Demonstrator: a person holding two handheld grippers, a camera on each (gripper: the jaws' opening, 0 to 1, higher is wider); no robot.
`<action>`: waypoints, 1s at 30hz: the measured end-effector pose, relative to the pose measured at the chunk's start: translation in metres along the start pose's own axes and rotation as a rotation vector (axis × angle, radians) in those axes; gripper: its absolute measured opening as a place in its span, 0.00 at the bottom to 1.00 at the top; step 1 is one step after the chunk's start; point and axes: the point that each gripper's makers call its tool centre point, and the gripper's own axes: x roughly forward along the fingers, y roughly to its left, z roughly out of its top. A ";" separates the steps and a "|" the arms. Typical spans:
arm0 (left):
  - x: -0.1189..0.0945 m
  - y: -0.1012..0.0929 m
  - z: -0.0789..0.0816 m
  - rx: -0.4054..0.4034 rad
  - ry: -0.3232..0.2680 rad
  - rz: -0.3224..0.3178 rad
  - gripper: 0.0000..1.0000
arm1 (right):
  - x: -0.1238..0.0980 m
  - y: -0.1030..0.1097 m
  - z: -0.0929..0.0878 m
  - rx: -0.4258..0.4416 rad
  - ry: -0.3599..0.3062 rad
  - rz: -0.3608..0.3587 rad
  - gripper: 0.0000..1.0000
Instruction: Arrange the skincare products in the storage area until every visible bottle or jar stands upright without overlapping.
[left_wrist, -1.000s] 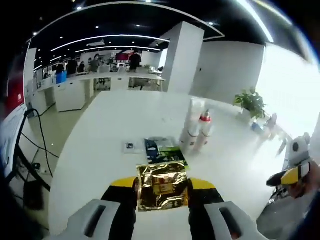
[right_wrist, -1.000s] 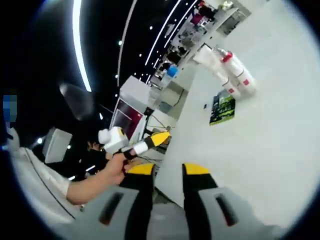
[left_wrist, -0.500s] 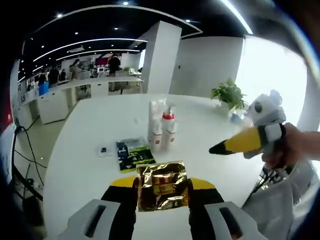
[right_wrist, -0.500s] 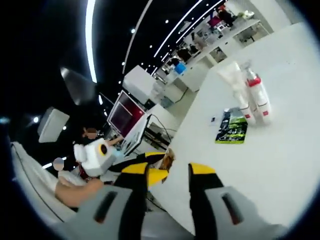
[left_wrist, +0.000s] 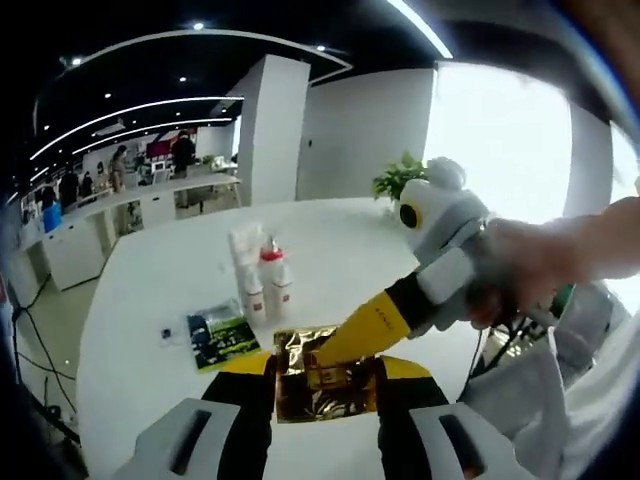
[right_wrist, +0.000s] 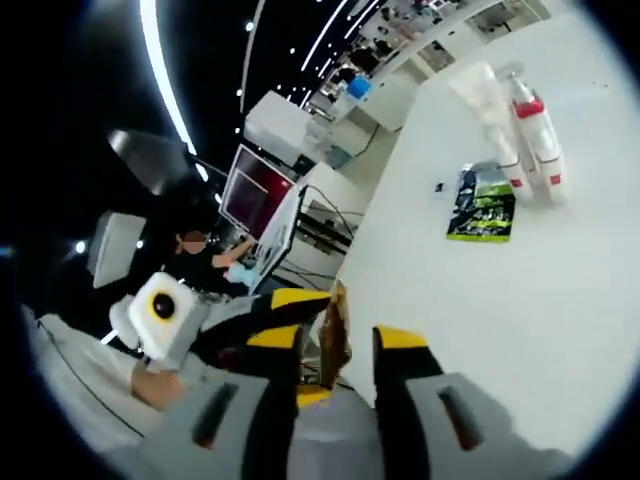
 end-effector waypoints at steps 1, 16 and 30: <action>0.000 -0.001 0.000 0.004 0.000 0.000 0.41 | 0.000 0.001 -0.002 0.013 0.008 0.011 0.22; -0.017 -0.015 -0.018 -0.178 -0.001 -0.114 0.51 | -0.021 0.004 -0.019 0.026 0.064 0.081 0.02; -0.034 -0.026 -0.011 -0.536 -0.046 -0.336 0.02 | -0.031 0.035 -0.030 -0.006 0.126 0.229 0.02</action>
